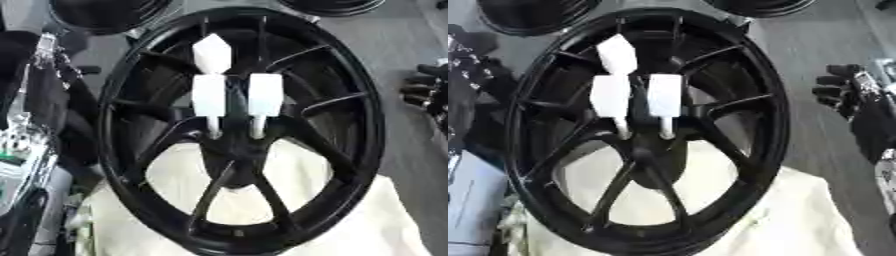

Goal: Pull the pin out of the wheel hub.

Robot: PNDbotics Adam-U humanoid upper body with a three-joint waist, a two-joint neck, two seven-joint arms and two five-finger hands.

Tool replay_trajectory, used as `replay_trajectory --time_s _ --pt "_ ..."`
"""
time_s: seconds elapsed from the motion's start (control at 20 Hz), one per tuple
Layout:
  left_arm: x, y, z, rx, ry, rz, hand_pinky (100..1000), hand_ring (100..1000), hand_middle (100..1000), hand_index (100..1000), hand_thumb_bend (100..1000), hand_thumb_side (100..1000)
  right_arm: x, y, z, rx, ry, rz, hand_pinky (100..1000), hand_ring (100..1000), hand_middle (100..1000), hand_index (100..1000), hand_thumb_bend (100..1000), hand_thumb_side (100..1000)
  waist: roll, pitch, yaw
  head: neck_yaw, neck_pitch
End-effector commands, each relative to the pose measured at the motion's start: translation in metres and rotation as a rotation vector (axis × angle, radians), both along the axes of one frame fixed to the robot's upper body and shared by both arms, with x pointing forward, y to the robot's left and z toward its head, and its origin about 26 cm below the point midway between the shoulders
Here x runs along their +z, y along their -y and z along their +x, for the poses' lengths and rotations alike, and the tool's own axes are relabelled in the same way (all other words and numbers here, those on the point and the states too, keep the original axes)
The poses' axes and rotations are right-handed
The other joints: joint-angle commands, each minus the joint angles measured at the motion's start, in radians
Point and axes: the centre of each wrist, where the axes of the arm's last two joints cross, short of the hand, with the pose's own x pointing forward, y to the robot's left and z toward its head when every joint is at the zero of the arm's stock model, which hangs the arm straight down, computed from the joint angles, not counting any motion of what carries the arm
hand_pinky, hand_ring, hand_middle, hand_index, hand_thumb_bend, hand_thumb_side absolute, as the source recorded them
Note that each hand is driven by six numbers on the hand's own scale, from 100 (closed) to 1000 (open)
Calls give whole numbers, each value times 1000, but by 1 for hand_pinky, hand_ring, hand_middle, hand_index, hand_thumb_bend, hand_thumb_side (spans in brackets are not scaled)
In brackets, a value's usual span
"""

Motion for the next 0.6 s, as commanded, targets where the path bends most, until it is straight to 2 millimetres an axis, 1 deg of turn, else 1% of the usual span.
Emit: replay_trajectory --time_s 0.05,0.15,0.25,0.3,0.35,0.5,0.6 --pt "9 -4 -2 5 30 18 675 919 784 730 100 853 11 3 -1 -4 30 -23 855 767 721 832 100 811 -1 -27 -2 1 -3" --pt "11 -3 -1 1 36 16 675 920 789 732 100 851 12 3 -1 -6 31 -24 855 766 721 832 100 810 0 -26 -4 -4 -4" --pt "15 -1 -2 -5 52 14 678 927 814 743 100 842 12 4 -1 -10 33 -23 855 766 721 832 100 812 1 -24 -8 -12 -6" --pt "20 0 -2 -13 67 20 679 934 840 754 100 834 11 5 -2 -14 33 -23 855 766 721 832 100 813 1 -23 -8 -16 -5" --pt "25 0 -4 -22 84 32 680 936 848 759 100 829 11 6 -2 -19 32 -24 855 767 721 832 100 813 2 -23 -8 -19 -4" --pt "50 -1 -9 -58 148 90 681 935 851 769 100 805 9 7 -4 -30 30 -28 855 767 721 832 100 813 5 -23 -7 -23 -1" --pt "57 -1 -12 -68 159 100 681 935 851 769 100 805 8 8 -4 -32 30 -30 855 767 721 832 100 813 5 -23 -6 -24 -1"
